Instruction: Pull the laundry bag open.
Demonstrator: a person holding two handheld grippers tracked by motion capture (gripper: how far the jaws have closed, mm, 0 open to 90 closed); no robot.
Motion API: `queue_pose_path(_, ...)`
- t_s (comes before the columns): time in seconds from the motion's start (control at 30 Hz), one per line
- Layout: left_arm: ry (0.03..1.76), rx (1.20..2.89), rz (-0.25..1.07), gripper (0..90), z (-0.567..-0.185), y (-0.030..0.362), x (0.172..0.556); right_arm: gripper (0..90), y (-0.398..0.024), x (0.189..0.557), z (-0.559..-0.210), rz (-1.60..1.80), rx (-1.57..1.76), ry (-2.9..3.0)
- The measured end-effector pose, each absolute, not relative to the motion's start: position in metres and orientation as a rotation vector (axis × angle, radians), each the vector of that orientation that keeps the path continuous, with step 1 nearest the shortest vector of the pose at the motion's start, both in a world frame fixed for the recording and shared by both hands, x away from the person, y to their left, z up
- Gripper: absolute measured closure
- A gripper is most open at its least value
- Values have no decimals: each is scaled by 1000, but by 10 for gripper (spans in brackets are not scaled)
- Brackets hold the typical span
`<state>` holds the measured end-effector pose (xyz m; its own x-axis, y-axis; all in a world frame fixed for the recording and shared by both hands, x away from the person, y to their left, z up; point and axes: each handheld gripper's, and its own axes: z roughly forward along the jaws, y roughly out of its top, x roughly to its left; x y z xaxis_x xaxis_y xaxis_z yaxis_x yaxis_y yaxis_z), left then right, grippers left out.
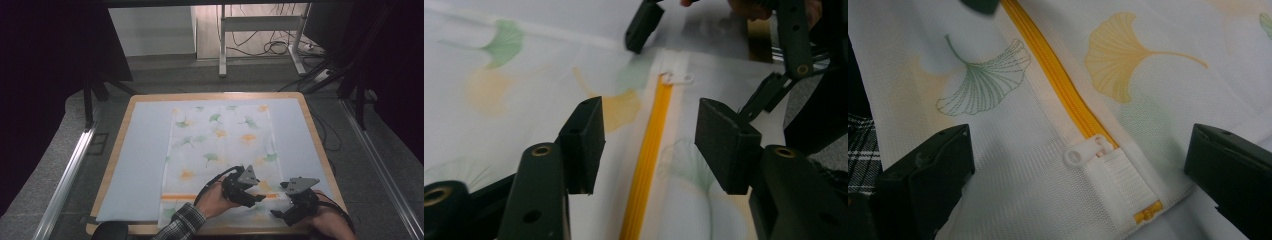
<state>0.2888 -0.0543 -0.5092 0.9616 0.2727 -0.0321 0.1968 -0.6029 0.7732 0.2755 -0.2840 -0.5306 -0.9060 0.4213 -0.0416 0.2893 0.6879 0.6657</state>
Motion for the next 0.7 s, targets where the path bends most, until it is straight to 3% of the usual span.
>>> queue_pose_path(0.17, 304, 2249, 106, 541, -515, -71, 291, 0, -284, 275, -531, 1020, 577, 2707)
queue_pose_path(0.7, 276, 2255, 46, 552, -529, -105, 299, 0, -285, 275, -531, 1024, 574, 2705)
